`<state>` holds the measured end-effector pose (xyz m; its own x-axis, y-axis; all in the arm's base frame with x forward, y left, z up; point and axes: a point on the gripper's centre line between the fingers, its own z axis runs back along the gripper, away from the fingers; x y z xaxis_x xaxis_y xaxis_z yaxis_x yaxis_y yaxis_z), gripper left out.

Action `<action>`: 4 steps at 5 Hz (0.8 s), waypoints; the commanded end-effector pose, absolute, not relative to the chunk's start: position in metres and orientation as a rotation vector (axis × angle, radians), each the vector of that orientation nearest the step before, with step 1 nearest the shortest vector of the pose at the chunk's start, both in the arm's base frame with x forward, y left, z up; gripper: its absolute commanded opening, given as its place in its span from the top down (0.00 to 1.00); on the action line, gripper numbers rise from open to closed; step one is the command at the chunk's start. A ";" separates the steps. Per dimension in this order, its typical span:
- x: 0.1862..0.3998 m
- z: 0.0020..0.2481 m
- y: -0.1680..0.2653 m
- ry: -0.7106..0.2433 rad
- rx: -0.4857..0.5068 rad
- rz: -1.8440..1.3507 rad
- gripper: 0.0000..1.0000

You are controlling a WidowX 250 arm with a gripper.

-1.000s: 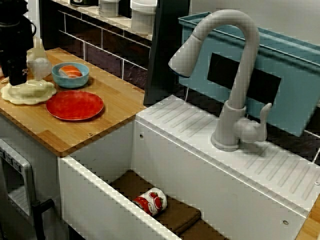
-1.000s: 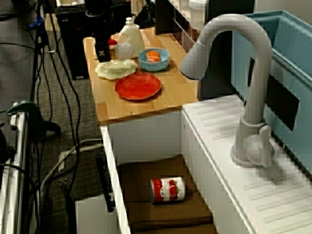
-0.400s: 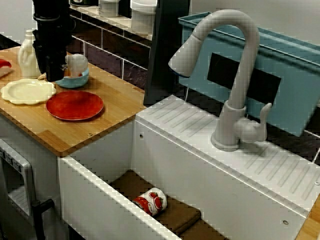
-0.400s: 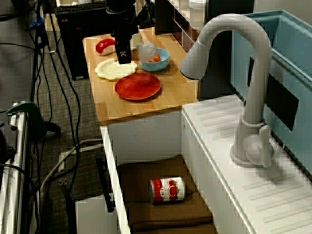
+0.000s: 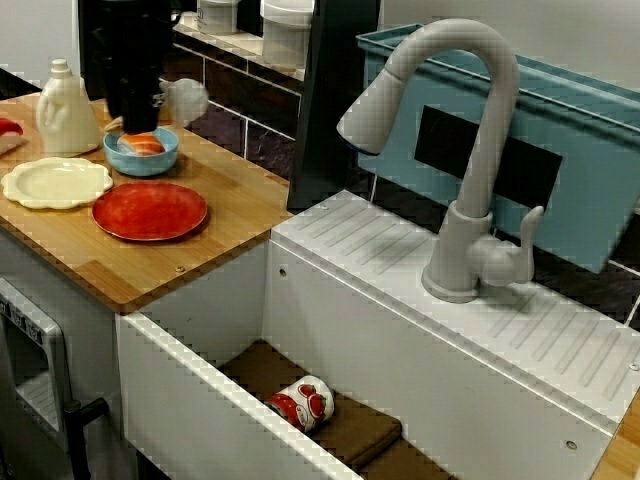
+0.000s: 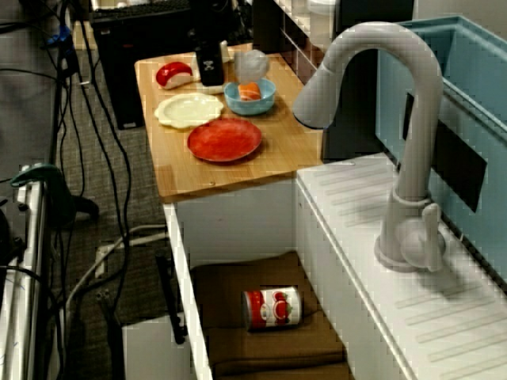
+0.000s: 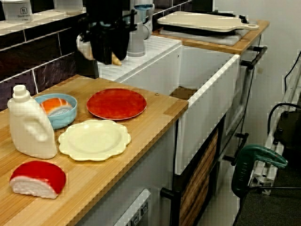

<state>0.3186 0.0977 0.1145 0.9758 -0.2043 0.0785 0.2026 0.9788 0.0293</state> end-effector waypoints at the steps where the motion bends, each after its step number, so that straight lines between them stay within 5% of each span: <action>1: 0.315 0.153 0.084 -0.157 0.019 -0.266 1.00; 4: 0.303 0.150 0.022 -0.197 0.045 -0.481 1.00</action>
<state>0.3027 0.0159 0.1232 0.8836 -0.4548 0.1112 0.4518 0.8906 0.0524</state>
